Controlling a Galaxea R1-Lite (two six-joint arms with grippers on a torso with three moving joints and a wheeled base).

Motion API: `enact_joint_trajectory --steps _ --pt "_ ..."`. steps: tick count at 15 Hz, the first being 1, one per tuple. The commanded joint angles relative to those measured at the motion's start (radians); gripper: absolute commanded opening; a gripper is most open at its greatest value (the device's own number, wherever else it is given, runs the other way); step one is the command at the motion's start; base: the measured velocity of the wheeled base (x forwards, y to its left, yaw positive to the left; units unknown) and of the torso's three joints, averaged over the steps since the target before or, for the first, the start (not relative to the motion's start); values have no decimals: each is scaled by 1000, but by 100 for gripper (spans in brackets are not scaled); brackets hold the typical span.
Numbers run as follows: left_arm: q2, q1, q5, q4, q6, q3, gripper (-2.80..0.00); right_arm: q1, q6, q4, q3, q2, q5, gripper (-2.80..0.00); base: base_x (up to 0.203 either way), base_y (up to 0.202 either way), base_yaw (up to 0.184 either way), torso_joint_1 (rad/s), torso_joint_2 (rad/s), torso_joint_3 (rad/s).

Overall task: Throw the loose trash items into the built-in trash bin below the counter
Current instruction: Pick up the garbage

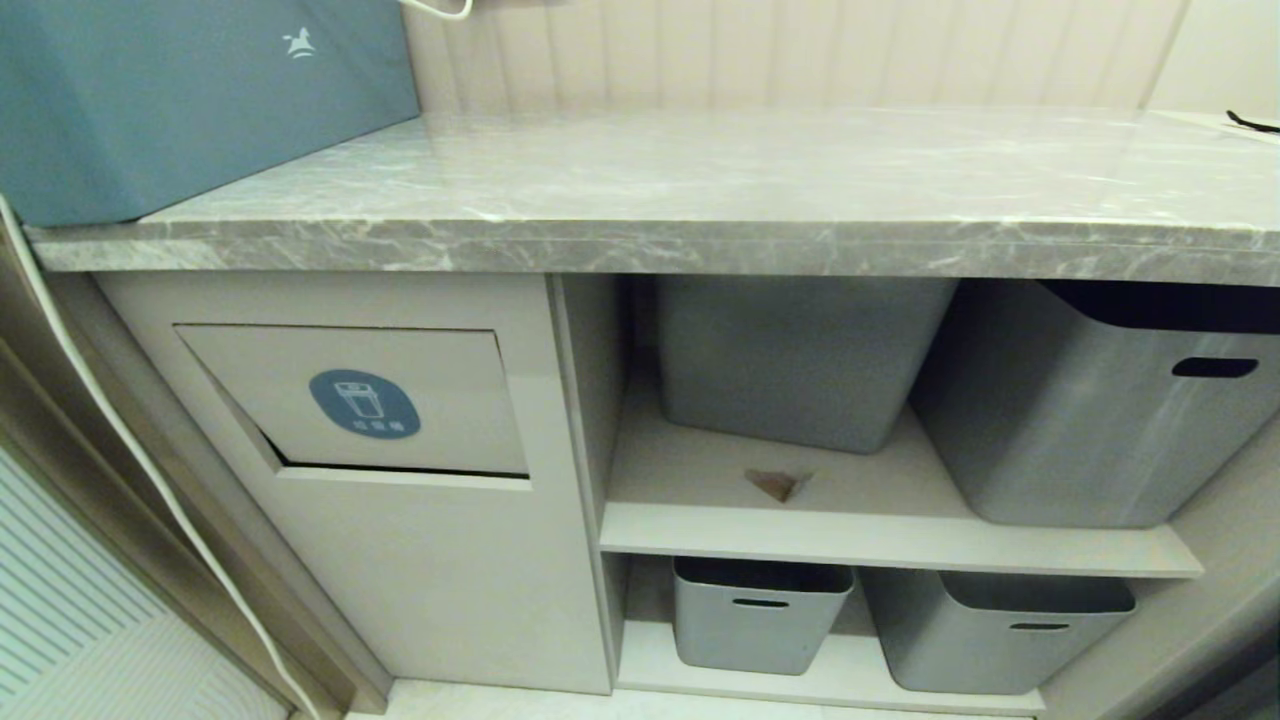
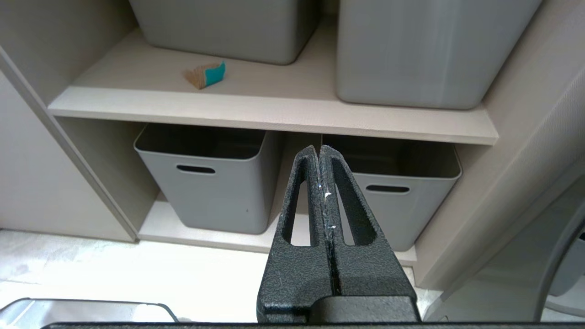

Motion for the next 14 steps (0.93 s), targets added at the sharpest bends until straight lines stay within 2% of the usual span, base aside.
enact_joint_trajectory --steps 1,4,14 --pt "2 0 0 1 0 0 -280 0 0 0 0 -2 0 -280 0 0 0 0 0 0" --pt "2 0 0 1 -1 0 -280 0 0 -2 0 -2 0 -280 6 2 -56 2 4 4" --pt "2 0 1 2 -21 0 -280 0 0 0 0 -2 0 -280 -2 7 -173 2 2 2"
